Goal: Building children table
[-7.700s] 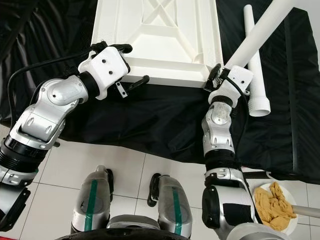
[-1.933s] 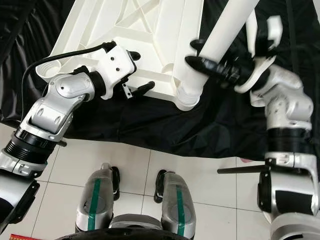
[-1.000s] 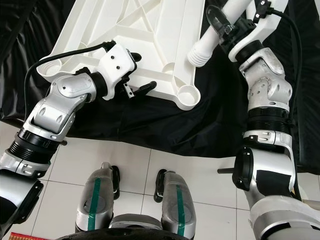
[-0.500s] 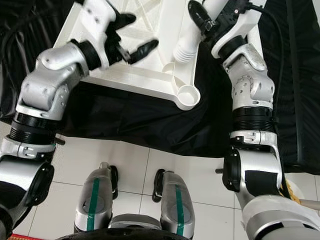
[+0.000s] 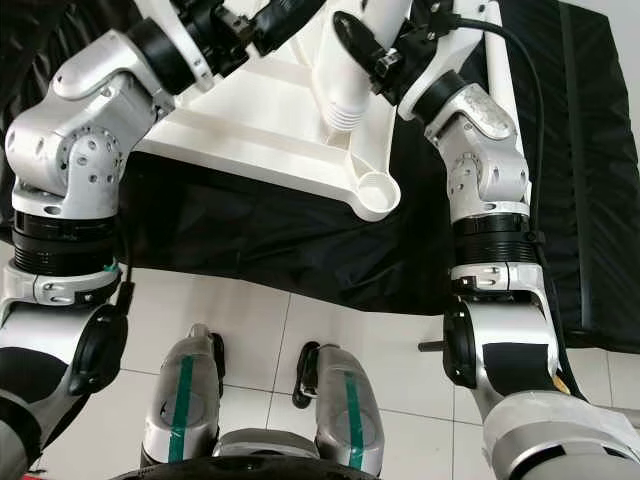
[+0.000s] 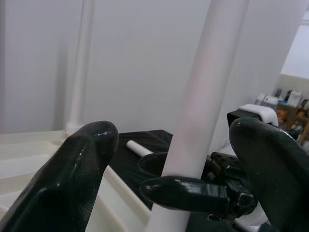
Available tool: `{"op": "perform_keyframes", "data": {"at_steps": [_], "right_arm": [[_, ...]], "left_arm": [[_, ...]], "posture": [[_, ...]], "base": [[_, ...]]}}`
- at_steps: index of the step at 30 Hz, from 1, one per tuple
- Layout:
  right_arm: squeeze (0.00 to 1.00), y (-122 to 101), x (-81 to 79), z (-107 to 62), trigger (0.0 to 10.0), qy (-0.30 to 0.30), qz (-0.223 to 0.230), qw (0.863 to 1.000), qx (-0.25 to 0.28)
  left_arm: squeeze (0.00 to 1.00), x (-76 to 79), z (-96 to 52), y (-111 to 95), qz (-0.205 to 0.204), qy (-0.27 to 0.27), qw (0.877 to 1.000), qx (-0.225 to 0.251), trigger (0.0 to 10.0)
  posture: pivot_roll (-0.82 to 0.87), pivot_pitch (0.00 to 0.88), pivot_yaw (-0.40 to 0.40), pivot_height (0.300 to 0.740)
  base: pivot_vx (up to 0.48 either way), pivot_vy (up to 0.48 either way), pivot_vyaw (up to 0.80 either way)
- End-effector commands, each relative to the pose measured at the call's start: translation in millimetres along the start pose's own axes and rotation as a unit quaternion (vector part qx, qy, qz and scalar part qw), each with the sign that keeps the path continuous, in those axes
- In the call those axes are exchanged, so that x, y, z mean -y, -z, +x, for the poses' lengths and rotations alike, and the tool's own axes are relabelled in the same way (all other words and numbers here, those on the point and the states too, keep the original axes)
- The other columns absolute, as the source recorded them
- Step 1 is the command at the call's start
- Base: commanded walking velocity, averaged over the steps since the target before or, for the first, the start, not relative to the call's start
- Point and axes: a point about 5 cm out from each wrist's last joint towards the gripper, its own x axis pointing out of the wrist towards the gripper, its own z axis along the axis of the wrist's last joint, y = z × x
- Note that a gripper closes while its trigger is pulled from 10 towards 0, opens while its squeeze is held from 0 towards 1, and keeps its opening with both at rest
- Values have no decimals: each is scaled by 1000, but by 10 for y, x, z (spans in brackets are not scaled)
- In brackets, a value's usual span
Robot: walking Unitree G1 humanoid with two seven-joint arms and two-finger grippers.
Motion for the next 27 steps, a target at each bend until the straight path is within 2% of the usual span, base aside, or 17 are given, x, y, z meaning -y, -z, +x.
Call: {"op": "perform_keyframes", "data": {"at_steps": [1, 3, 6, 12, 17, 20, 27], "right_arm": [[0, -7, -18, -47, 10000, -22, -8, 1000, -10], [0, 15, -68, -66, 10000, -50, -8, 998, -24], [0, 31, -89, -76, 10000, -62, -12, 997, -32], [0, 58, -163, -131, 10000, -117, -27, 991, -56], [0, 67, -143, -158, 10000, -116, -29, 991, -63], [0, 90, -124, -212, 10000, -115, -25, 990, -78], [0, 86, -109, -225, 10000, -109, -27, 990, -80]], "left_arm": [[0, 25, 40, -75, -8, 23, 1000, 5, 10000], [0, 12, 70, -114, -17, 32, 999, 3, 10000], [0, 16, 83, -132, -20, 37, 999, 0, 10000], [0, 32, 168, -100, -23, 57, 997, -37, 10000], [0, 55, 204, -92, -15, 69, 996, -47, 10000], [0, 86, 245, -98, -9, 98, 993, -62, 10000], [0, 116, 260, -111, -3, 130, 989, -74, 10000]], "posture": [[178, 18, -121, 740], [172, 19, -115, 740], [168, 21, -113, 740], [145, 33, -89, 740], [140, 38, -85, 740], [130, 52, -69, 740], [126, 61, -59, 740]], "base": [[0, 0, 0], [0, 0, 0], [0, 0, 0], [0, 0, 0], [0, 0, 0], [0, 0, 0], [0, 0, 0]]}}
